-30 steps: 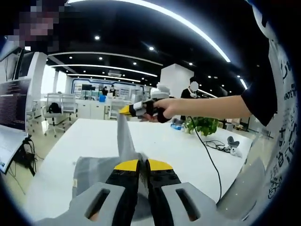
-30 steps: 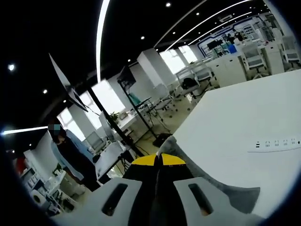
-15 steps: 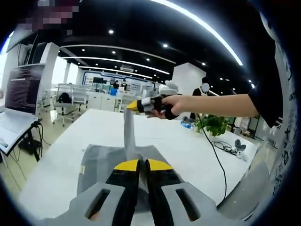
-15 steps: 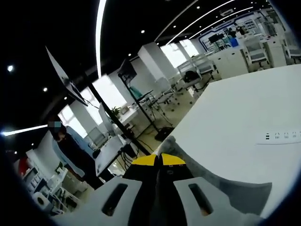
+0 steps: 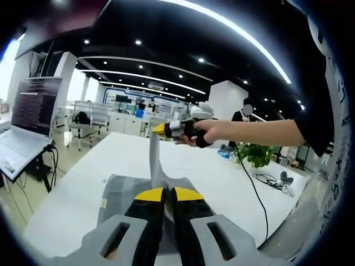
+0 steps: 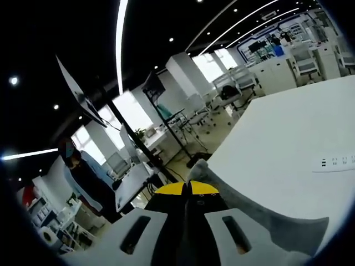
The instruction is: Fold the towel on the table until its edges align and the towel forms a compact rectangular stack.
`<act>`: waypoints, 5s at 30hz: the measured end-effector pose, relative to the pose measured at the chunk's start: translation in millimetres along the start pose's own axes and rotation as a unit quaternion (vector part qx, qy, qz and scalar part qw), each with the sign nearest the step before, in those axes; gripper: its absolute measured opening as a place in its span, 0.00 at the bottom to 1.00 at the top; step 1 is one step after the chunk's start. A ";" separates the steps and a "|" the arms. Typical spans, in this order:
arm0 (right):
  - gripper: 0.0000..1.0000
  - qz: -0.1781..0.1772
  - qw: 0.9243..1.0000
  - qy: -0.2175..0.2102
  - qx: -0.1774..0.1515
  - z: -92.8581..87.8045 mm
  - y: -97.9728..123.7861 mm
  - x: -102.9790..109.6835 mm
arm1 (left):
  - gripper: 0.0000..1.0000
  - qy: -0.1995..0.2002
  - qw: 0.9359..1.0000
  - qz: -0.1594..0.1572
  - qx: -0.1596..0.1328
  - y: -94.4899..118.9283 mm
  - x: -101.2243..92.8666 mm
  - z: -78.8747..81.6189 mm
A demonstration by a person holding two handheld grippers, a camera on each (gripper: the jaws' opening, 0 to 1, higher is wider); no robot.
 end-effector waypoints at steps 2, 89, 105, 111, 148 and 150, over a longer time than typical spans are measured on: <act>0.00 0.002 1.000 0.001 -0.001 0.8 -1.3 1.1 | 0.05 0.001 1.000 0.003 -0.002 0.7 0.7 0.2; 0.10 -0.030 0.983 0.069 0.169 -168.5 -154.9 -99.4 | 0.23 0.141 0.956 0.203 0.161 -25.1 137.4 -169.4; 0.15 -0.033 0.982 0.082 0.169 -152.4 -133.4 -100.2 | 0.26 0.116 0.955 0.220 0.163 -25.2 143.1 -161.2; 0.15 -0.036 0.982 0.085 0.163 -139.6 -124.5 -102.5 | 0.28 0.110 0.957 0.210 0.165 -29.2 134.4 -154.9; 0.24 -0.098 0.979 0.087 0.154 -100.6 -9.5 -133.2 | 0.66 -0.014 0.973 0.103 0.204 -56.6 47.2 -152.4; 0.24 -0.102 0.979 0.088 0.153 -97.5 -2.8 -135.3 | 0.67 -0.019 0.973 0.098 0.209 -58.2 42.6 -154.0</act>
Point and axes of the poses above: the point that each gripper's makers call its tool centre point, and the gripper's own axes: y roughly backward along the fingers, x roughly to its left, z roughly out of its top, the point moved 1 cm from there along y, roughly backward along the fingers, and after that the axes turned 12 degrees about z, right-handed, at the moved point
